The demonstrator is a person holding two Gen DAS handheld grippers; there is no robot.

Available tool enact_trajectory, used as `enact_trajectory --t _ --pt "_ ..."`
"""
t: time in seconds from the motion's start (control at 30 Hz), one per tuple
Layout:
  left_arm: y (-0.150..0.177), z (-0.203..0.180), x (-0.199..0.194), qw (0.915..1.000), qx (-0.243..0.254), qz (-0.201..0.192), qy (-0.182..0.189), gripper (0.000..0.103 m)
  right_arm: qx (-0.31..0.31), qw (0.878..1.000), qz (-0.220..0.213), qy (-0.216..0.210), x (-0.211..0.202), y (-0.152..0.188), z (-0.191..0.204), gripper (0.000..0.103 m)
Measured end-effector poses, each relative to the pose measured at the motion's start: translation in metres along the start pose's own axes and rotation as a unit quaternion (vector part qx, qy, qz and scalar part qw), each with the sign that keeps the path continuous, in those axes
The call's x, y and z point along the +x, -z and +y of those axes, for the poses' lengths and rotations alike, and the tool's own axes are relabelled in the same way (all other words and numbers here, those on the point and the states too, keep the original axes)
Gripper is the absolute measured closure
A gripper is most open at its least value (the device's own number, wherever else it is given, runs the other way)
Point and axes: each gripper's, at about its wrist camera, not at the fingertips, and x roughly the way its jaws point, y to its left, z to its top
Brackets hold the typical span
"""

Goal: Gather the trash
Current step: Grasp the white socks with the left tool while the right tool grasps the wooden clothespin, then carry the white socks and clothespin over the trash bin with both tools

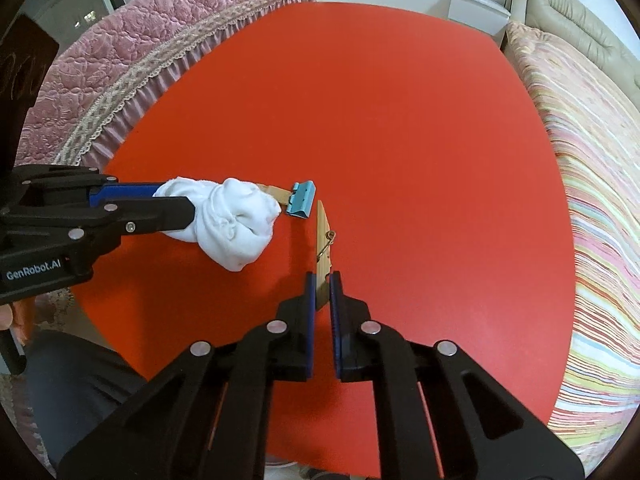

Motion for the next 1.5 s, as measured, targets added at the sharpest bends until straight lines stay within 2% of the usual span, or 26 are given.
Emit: enact_trajectory --t 0.17,0.47,0.83,1.2,1.5 --pt "0.01 -0.011 -0.02 0.9994 0.025 -0.016 -0.015 0.086 0.003 1.0 -0.009 -0.005 -0.021 0.005 0.003 0.097" --pt "0.033 -0.024 -0.064 0.9969 0.063 -0.042 -0.02 0.086 -0.009 0.999 -0.04 -0.017 -0.07 0.024 0.02 0.097" --pt "0.068 -0.045 -0.11 0.9914 0.104 -0.074 -0.027 0.086 -0.027 0.996 -0.083 -0.026 -0.137 0.07 0.036 0.097" --pt "0.113 -0.063 -0.128 0.9884 0.132 -0.073 -0.019 0.086 -0.029 0.995 -0.086 -0.05 -0.162 0.12 0.055 0.097" --pt "0.148 -0.071 -0.119 0.9878 0.146 -0.05 -0.018 0.086 -0.015 0.995 -0.067 -0.068 -0.154 0.156 0.065 0.097"
